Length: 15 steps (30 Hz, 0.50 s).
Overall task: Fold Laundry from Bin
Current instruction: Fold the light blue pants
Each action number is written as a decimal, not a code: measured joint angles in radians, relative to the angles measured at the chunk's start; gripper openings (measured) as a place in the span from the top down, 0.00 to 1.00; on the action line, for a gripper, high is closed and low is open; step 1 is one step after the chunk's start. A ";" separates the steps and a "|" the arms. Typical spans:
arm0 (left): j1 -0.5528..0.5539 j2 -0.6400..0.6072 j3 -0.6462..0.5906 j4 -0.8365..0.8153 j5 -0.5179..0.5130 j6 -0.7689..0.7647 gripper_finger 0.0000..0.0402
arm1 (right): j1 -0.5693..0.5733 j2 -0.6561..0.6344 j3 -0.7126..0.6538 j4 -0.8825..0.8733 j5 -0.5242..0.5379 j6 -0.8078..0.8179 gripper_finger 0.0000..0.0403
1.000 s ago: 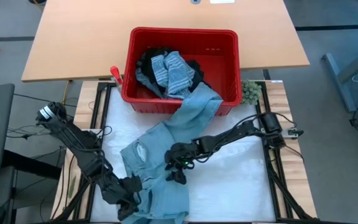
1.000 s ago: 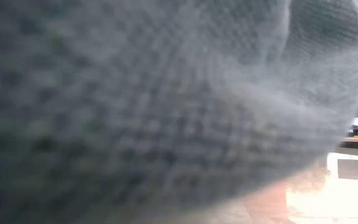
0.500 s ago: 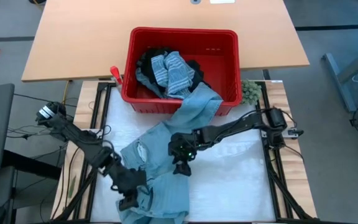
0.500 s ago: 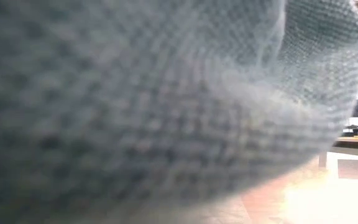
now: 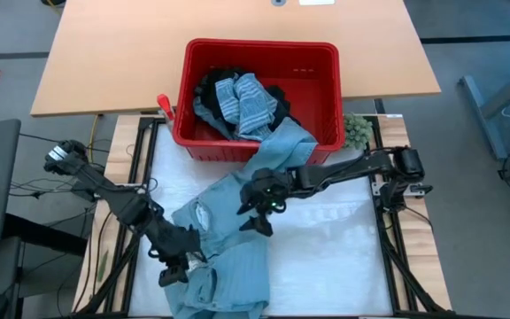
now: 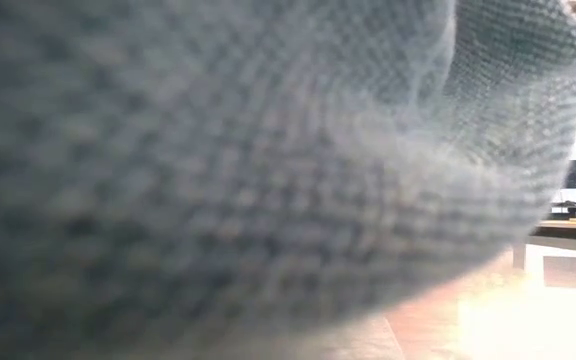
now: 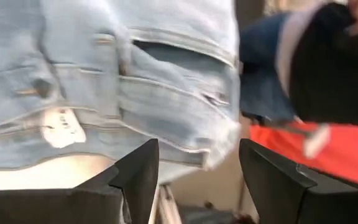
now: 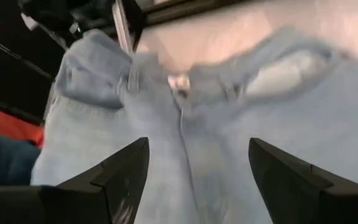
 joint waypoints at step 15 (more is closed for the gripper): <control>-0.175 0.006 0.000 -0.195 -0.386 -0.068 0.48 | 0.088 0.346 0.000 0.264 0.061 -0.198 0.25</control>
